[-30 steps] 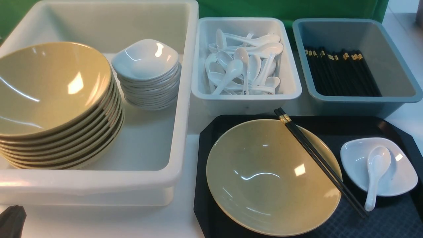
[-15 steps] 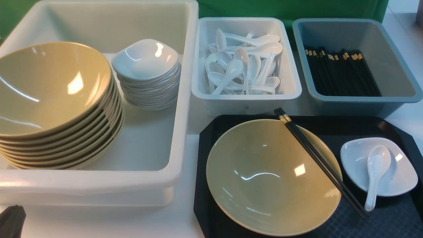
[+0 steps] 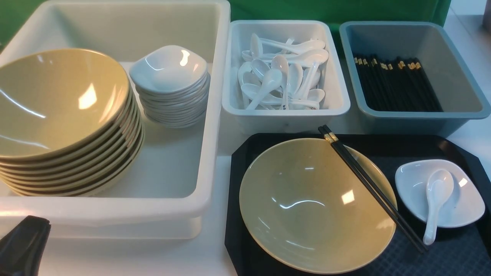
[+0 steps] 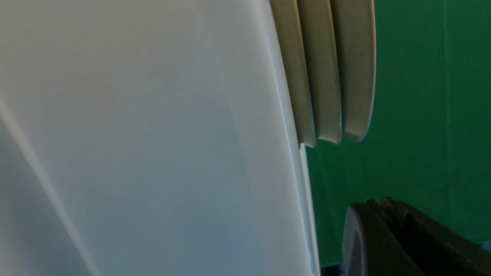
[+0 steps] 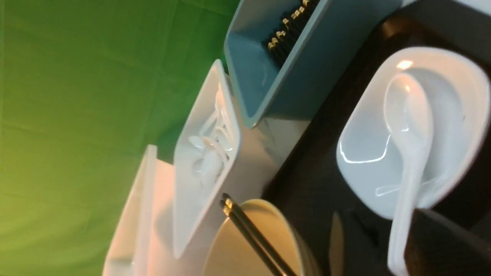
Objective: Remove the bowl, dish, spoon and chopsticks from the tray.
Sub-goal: Use the right arm to grab the chopsticks
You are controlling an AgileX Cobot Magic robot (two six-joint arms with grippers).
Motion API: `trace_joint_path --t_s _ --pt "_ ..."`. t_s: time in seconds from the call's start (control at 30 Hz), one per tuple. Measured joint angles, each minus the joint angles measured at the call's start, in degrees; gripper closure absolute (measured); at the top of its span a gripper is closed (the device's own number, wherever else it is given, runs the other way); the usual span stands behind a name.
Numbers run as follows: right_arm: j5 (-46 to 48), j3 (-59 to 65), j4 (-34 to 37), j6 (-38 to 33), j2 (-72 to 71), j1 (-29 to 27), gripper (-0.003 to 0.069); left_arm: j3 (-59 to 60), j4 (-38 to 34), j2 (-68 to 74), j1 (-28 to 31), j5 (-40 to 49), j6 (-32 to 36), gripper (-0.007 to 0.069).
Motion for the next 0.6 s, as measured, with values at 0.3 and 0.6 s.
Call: trace_joint_path --t_s 0.3,0.6 --pt "0.45 0.0 2.39 -10.68 0.0 0.67 0.0419 -2.45 -1.41 0.0 0.0 4.22 7.25 0.0636" --pt "5.65 -16.76 2.82 -33.89 9.17 5.71 0.0542 -29.01 12.59 10.55 0.81 15.3 39.7 0.0636"
